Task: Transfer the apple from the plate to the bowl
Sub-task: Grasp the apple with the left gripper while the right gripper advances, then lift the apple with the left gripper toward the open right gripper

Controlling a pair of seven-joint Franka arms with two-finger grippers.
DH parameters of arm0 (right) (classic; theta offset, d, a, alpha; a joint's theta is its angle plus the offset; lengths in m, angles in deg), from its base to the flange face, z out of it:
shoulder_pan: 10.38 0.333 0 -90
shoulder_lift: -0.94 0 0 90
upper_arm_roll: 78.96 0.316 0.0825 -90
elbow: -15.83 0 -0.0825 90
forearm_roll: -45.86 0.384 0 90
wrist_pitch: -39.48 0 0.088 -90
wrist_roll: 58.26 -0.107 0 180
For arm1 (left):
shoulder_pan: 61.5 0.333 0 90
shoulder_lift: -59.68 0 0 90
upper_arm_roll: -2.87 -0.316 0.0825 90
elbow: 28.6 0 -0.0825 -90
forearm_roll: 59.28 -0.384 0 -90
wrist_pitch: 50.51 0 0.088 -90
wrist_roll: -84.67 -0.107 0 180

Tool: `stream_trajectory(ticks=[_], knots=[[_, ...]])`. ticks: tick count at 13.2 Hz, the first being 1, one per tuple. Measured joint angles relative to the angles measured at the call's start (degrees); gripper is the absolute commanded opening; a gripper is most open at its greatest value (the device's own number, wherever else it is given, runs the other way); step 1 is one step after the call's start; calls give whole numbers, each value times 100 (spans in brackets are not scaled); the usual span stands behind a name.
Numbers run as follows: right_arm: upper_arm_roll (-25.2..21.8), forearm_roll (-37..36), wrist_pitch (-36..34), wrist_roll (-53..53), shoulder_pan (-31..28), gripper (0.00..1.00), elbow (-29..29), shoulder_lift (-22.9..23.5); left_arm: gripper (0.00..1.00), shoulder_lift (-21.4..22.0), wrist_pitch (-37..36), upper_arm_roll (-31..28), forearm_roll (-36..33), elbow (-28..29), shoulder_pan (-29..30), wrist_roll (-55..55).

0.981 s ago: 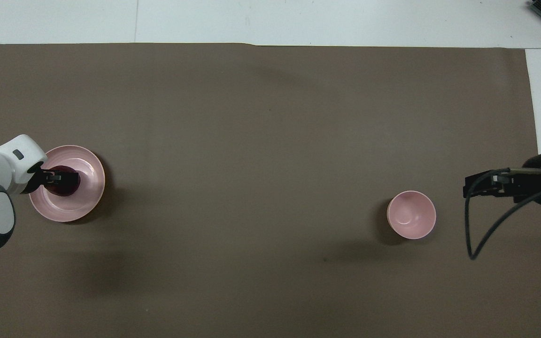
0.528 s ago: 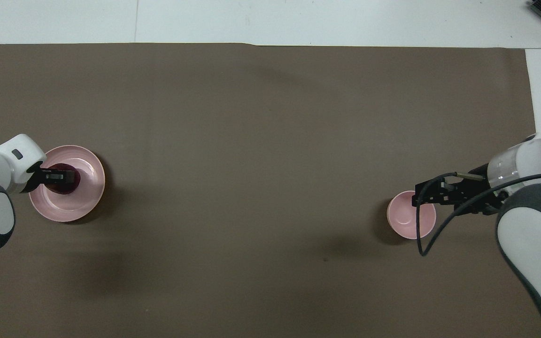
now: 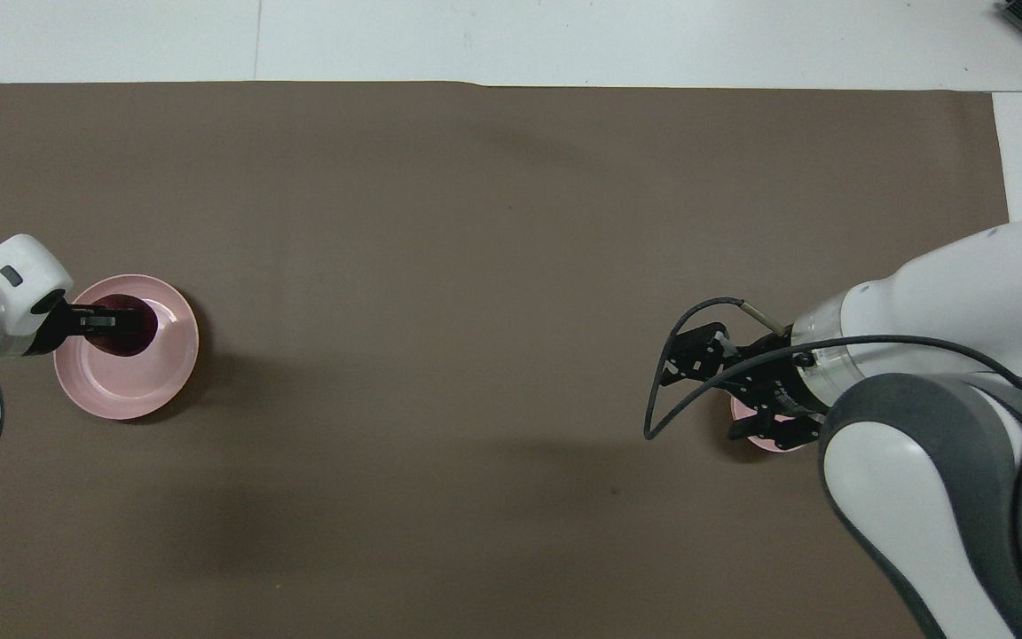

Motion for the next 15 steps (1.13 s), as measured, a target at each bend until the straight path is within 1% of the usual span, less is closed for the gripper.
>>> stream_trajectory(ticks=[1,3,5,6,8,10,12,14,15], knots=[[0,245,112,-312,60,100,5,42,0,87,-259,12,398,-138,-112,-2],[0,679,434,-906,266,100,11,150,0,166,-480,27,1150,-286,-416,2],[3,1236,791,-1314,528,100,11,296,0,165,-487,45,2011,-297,-747,12],[3,1454,943,-1412,650,100,9,368,0,166,-485,50,2493,-298,-894,10],[2,1782,1241,-1684,861,100,-1,493,0,170,-477,58,3226,-299,-1142,7],[4,1887,1408,-1943,1065,100,-48,660,0,183,-373,55,3850,-299,-1414,6],[4,2012,1506,-2161,1238,100,-190,927,0,226,-210,55,4420,-263,-1734,6],[5,2110,1762,-2344,1429,100,-329,1141,0,315,-42,53,4771,-145,-2039,6],[5,2133,1901,-2426,1541,100,-381,1218,0,370,154,54,4915,-59,-2202,6]])
